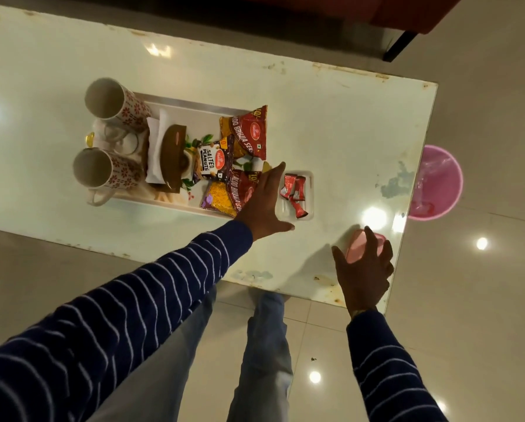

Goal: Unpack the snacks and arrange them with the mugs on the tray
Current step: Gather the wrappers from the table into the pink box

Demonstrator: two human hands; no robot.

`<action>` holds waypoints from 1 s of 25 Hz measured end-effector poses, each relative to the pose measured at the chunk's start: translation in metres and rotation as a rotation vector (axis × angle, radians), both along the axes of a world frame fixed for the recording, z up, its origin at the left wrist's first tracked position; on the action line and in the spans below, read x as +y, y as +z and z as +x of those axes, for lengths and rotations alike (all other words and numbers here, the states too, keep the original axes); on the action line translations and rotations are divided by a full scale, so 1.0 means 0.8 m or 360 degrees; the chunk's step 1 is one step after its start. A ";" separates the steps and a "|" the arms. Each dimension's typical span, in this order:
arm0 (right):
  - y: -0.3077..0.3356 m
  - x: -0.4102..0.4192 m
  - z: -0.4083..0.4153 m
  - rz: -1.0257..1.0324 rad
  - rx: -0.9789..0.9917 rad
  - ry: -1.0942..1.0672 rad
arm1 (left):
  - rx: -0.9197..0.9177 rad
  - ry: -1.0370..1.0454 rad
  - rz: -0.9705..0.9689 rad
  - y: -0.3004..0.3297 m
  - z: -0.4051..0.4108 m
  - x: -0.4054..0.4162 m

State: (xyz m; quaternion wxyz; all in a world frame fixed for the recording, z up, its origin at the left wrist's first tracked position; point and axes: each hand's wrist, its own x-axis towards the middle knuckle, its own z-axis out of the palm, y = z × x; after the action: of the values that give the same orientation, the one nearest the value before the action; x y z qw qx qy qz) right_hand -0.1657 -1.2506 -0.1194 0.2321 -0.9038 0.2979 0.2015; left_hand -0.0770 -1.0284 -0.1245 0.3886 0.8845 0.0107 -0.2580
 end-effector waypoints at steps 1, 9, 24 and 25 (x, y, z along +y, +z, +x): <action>-0.003 -0.004 -0.002 -0.0030 0.0001 0.0028 | -0.0013 0.0026 -0.0002 -0.005 0.001 -0.003; 0.001 -0.028 0.013 0.0102 -0.0139 -0.0138 | -0.0058 0.0055 -0.0188 -0.018 0.005 -0.007; 0.071 0.056 0.092 0.1352 -0.0426 -0.0498 | -0.0189 -0.0145 -0.0475 0.019 0.015 0.000; 0.069 0.063 0.093 0.1263 -0.0425 -0.0463 | -0.0207 -0.0175 -0.0473 0.022 0.017 0.001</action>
State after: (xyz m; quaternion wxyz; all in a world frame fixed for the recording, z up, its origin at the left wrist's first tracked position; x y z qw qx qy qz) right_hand -0.0915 -1.2001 -0.0639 0.6235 -0.7114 0.2890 0.1470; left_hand -0.0633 -1.0274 -0.1066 0.5002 0.8314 -0.1013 -0.2198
